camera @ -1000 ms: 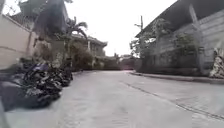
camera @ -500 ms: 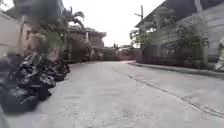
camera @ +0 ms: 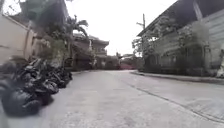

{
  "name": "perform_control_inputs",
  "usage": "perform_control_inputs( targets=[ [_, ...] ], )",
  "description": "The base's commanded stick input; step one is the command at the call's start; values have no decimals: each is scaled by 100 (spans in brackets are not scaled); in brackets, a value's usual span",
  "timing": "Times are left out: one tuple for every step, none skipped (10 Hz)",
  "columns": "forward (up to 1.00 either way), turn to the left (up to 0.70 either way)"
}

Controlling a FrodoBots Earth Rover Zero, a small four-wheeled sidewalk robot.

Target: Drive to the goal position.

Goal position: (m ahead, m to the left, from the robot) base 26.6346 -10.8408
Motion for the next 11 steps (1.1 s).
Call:
perform_control_inputs(
  targets=[
    [85, 0],
    [85, 0],
    [85, 0],
    [85, 0],
    [85, 0],
    [85, 0],
    [85, 0],
    [85, 0],
    [85, 0],
    [85, 0],
    [85, 0]
  ],
)
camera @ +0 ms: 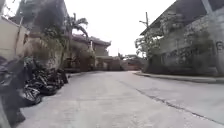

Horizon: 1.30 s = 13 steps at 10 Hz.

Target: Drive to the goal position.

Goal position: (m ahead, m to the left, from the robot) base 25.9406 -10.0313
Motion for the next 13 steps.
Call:
perform_control_inputs(
  targets=[
    [85, 0],
    [85, 0],
    [85, 0],
    [85, 0],
    [85, 0],
    [85, 0],
    [85, 0],
    [85, 0],
    [85, 0],
    [85, 0],
    [85, 0],
    [85, 0],
    [85, 0]
  ],
)
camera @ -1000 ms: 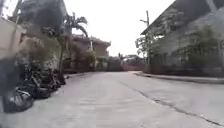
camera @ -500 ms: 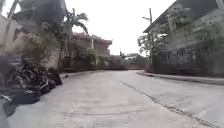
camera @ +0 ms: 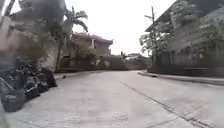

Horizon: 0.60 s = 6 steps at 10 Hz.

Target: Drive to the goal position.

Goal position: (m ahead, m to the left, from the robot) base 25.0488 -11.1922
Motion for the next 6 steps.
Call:
perform_control_inputs(
  targets=[
    [85, 0],
    [85, 0],
    [85, 0],
    [85, 0],
    [85, 0],
    [85, 0]
  ],
)
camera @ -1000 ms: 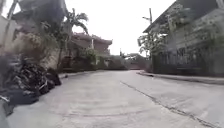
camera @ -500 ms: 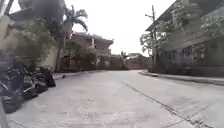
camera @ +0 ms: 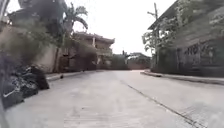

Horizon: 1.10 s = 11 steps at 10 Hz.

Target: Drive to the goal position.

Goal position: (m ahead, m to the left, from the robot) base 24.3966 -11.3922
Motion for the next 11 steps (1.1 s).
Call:
perform_control_inputs(
  targets=[
    [85, 0],
    [85, 0],
    [85, 0],
    [85, 0],
    [85, 0],
    [85, 0],
    [85, 0],
    [85, 0],
    [85, 0],
    [85, 0],
    [85, 0]
  ],
)
